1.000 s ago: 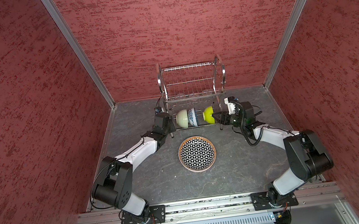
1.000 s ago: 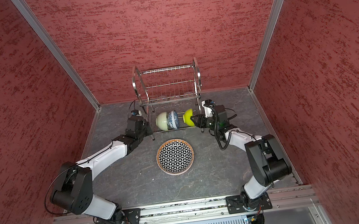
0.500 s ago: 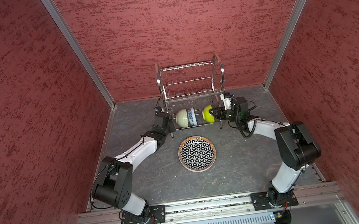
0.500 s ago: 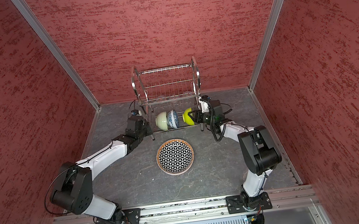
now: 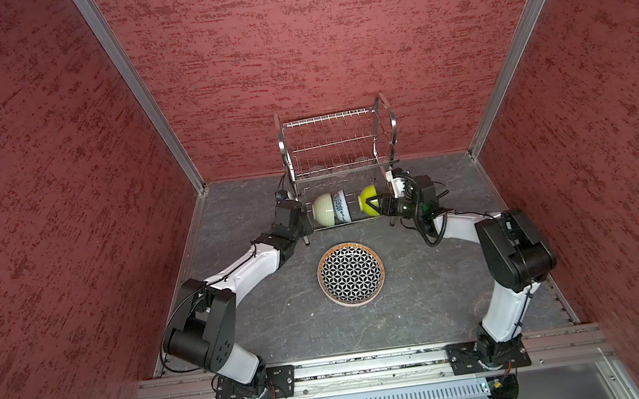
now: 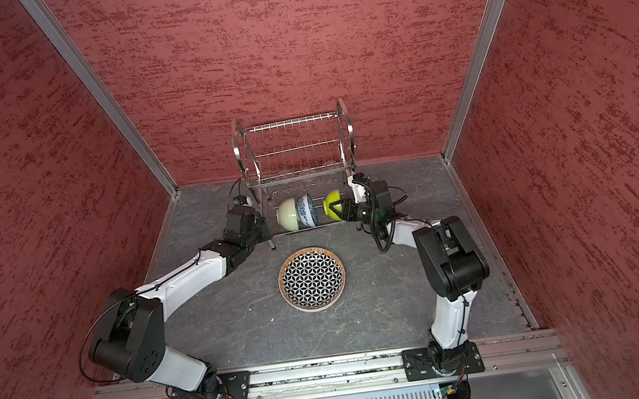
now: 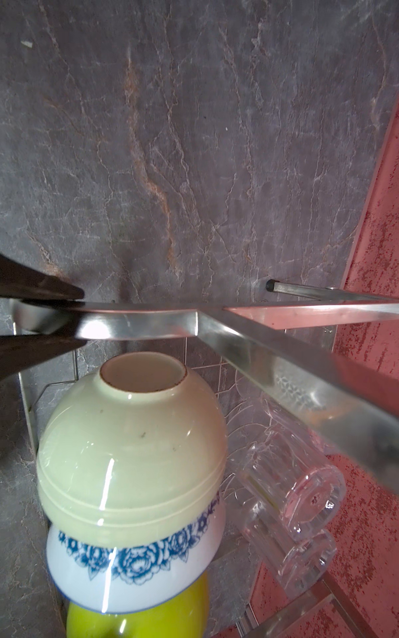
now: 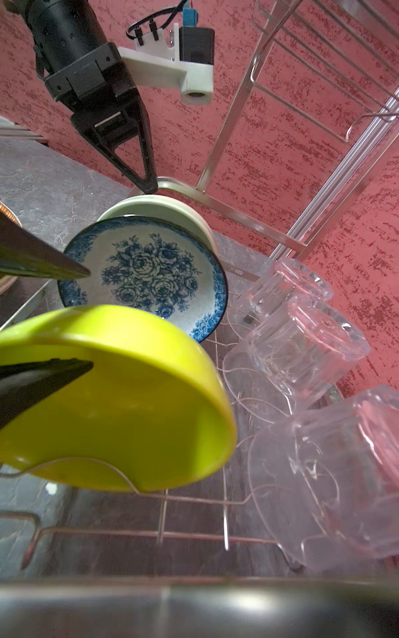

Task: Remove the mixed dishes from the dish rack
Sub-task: 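Pull the lime-green bowl out of the rack toward the robot with the right gripper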

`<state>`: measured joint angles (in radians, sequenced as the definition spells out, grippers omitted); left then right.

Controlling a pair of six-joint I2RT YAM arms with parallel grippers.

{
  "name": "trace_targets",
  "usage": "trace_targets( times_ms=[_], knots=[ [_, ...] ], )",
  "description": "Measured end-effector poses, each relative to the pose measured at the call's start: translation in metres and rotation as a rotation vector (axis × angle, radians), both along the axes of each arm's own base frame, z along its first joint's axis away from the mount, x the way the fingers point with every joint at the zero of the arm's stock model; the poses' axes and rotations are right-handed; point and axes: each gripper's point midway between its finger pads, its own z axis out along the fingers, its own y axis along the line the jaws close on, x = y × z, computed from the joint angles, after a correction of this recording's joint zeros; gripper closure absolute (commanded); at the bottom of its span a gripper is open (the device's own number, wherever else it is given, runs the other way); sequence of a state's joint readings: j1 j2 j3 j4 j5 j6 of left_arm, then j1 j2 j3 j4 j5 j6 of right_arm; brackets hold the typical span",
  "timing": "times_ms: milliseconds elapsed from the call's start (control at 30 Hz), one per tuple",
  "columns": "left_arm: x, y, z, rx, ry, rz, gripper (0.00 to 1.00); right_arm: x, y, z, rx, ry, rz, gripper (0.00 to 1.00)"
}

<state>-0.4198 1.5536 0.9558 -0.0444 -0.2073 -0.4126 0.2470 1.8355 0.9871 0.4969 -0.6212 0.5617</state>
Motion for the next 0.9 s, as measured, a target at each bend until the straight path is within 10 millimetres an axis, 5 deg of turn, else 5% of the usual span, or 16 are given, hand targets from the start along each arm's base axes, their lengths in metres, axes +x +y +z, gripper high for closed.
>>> trace_targets(
  times_ms=[533, 900],
  knots=[
    [0.000, 0.000, 0.000, 0.000, 0.000, 0.000, 0.90, 0.005, 0.003, 0.005, 0.061, -0.027, 0.003, 0.87],
    [0.000, 0.000, 0.000, -0.001, 0.000, -0.001, 0.90, -0.008, 0.011, 0.015, 0.136, -0.064, 0.056, 0.97]
  ],
)
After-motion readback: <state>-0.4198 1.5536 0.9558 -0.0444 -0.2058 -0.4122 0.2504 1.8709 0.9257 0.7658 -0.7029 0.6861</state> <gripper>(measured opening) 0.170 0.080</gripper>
